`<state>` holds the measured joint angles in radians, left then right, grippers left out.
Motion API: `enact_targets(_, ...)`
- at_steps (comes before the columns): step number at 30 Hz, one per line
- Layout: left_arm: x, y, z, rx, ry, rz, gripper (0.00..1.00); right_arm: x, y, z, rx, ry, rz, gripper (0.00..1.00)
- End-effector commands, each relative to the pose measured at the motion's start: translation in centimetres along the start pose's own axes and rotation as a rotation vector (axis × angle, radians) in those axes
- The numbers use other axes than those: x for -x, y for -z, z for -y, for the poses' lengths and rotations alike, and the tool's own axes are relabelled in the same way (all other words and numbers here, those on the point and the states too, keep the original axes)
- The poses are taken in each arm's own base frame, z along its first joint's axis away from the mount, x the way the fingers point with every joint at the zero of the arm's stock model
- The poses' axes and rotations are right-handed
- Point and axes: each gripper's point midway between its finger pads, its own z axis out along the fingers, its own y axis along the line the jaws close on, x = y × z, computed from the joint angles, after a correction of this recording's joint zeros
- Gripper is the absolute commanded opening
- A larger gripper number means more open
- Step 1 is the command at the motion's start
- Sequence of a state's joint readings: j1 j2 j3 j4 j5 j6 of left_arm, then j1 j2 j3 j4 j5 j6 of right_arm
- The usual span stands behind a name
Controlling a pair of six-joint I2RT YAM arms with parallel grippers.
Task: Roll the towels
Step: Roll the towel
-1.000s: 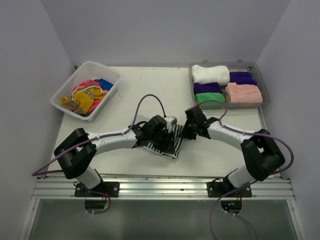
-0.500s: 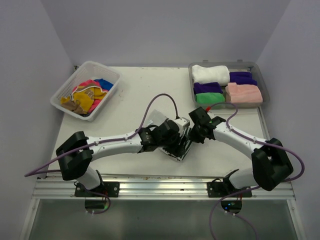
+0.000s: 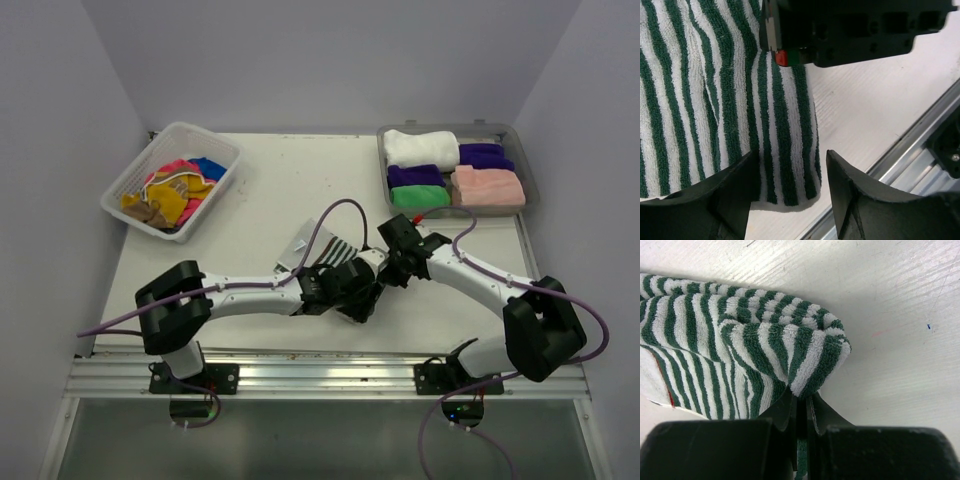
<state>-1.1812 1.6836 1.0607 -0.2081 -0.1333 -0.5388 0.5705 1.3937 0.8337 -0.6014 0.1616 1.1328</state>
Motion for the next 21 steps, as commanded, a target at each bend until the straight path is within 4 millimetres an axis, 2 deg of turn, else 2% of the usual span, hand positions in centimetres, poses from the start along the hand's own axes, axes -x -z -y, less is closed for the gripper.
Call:
enact_targets(1,2.1,-0.8,0.5,0.022,0.018,0.073,0.60,0.6,0.9,-1.3,0.043,-0.041,0.011,0.00)
enact_targets(7,1.9,-1.7,-0.5,0.075,0.015,0.076,0.55,0.5,1.2,-1.4,0.057,-0.052,0.007,0.00)
enact_targets(10,1.9,-2.0,-0.2,0.066,0.002,0.071,0.53,0.3,1.0,-1.3,0.055,-0.057,0.003,0.00)
enact_targets(13,1.6,-2.5,-0.3,0.070,0.000,0.059,0.45,0.1,1.0,-1.2,0.061,-0.062,-0.003,0.00)
enact_targets(16,1.6,-2.6,-0.2,0.062,0.006,0.052,0.29,0.1,1.1,-1.1,0.066,-0.051,0.000,0.00)
enact_targets(17,1.7,-2.3,0.3,0.031,0.012,0.048,0.20,0.2,1.2,-1.0,0.068,-0.050,0.001,0.00)
enact_targets(19,1.7,-2.2,0.1,-0.007,0.044,0.043,0.10,0.4,1.6,-1.2,0.085,-0.036,0.006,0.11)
enact_targets(20,1.9,-1.5,0.9,-0.076,0.063,0.039,0.00,0.5,1.7,-1.2,0.092,-0.033,0.011,0.19)
enact_targets(21,1.5,-1.5,-0.3,-0.086,0.108,0.025,0.00,0.8,2.0,-1.3,0.108,-0.024,0.019,0.23)
